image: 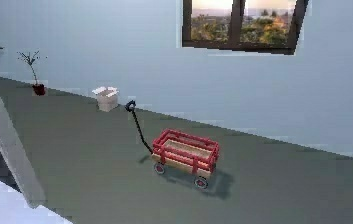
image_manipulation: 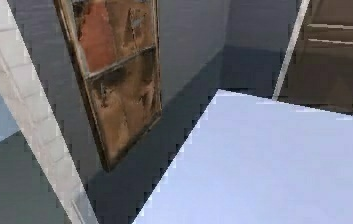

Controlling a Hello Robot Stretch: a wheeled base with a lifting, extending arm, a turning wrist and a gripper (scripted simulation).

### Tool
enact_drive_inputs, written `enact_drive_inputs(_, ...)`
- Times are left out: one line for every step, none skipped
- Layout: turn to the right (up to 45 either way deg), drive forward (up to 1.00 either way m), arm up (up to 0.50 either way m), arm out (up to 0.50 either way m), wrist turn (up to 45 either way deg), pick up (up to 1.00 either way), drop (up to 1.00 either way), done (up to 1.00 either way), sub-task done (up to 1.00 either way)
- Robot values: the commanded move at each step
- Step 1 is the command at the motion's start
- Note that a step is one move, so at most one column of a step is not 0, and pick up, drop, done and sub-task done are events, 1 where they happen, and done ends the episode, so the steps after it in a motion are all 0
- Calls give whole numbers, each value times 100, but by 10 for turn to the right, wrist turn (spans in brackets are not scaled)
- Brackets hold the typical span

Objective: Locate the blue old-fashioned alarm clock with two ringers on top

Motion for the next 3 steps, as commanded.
enact_drive_inputs(0, 30, 0, 0, 0, 0, 0, 0, 0)
enact_drive_inputs(300, 0, 0, 0, 0, 0, 0, 0, 0)
enact_drive_inputs(0, 100, 0, 0, 0, 0, 0, 0, 0)
